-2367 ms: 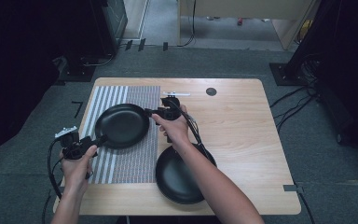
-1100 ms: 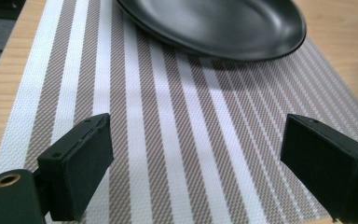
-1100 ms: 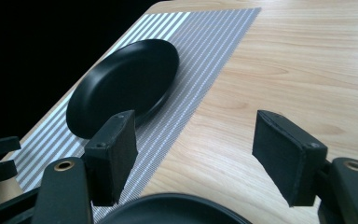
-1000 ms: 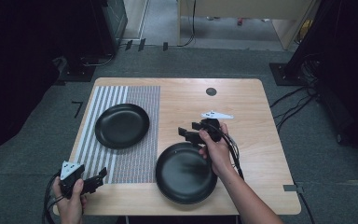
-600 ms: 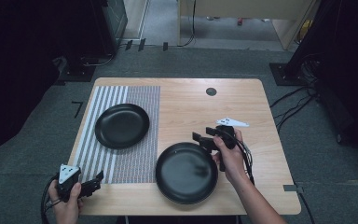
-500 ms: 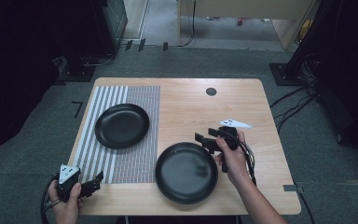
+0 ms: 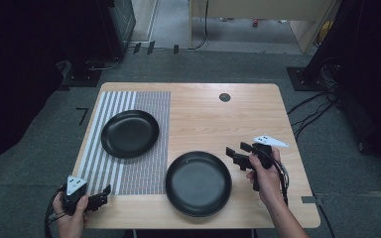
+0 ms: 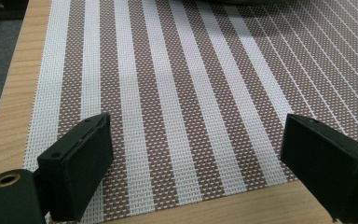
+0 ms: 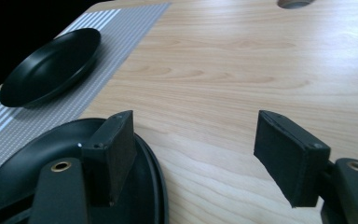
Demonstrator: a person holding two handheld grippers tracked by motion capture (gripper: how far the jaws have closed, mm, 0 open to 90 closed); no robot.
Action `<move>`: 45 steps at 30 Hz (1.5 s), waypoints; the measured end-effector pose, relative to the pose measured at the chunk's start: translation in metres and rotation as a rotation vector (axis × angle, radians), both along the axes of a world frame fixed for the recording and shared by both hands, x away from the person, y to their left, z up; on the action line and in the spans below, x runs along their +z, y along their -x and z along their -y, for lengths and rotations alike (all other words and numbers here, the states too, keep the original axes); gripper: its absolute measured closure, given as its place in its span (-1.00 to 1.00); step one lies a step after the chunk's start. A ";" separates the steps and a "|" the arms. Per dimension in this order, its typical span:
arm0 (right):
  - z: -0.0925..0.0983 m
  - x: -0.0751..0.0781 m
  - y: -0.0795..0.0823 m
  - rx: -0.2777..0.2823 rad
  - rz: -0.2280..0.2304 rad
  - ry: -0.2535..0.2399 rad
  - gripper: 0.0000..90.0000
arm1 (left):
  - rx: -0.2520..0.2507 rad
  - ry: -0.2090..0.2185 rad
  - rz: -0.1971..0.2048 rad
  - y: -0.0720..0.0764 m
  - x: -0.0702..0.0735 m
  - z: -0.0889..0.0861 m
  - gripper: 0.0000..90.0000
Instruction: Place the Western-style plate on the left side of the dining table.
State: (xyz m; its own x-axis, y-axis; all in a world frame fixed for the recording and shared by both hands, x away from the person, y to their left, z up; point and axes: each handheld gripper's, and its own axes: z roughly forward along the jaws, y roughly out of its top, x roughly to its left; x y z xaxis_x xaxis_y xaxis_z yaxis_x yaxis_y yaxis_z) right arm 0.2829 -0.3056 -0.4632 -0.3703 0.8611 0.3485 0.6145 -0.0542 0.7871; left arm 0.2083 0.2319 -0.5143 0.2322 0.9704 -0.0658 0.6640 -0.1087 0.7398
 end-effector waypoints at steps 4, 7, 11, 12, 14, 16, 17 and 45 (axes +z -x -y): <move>0.011 -0.005 0.006 -0.024 -0.010 0.004 -0.36 | -0.001 -0.006 -0.007 0.000 -0.001 0.000 -0.80; 0.021 -0.009 0.011 -0.046 -0.012 0.014 -0.36 | -0.006 -0.012 -0.011 0.000 -0.002 0.000 -0.80; 0.030 -0.013 0.015 -0.067 -0.017 0.023 -0.36 | -0.008 -0.017 -0.010 0.000 -0.002 0.000 -0.80; 0.035 -0.015 0.017 -0.076 -0.015 0.036 -0.36 | -0.008 -0.017 -0.009 0.000 -0.002 0.000 -0.80; 0.041 -0.017 0.021 -0.089 -0.020 0.037 -0.36 | -0.008 -0.020 -0.007 0.000 -0.002 0.001 -0.80; 0.048 -0.020 0.024 -0.104 -0.023 0.037 -0.36 | -0.008 -0.023 -0.007 0.000 -0.003 0.001 -0.80; 0.052 -0.021 0.025 -0.112 -0.024 0.038 -0.36 | -0.008 -0.024 -0.006 0.000 -0.003 0.001 -0.80; 0.116 -0.041 0.060 -0.256 -0.072 0.080 -0.36 | -0.007 -0.062 0.021 0.003 -0.006 0.005 -0.80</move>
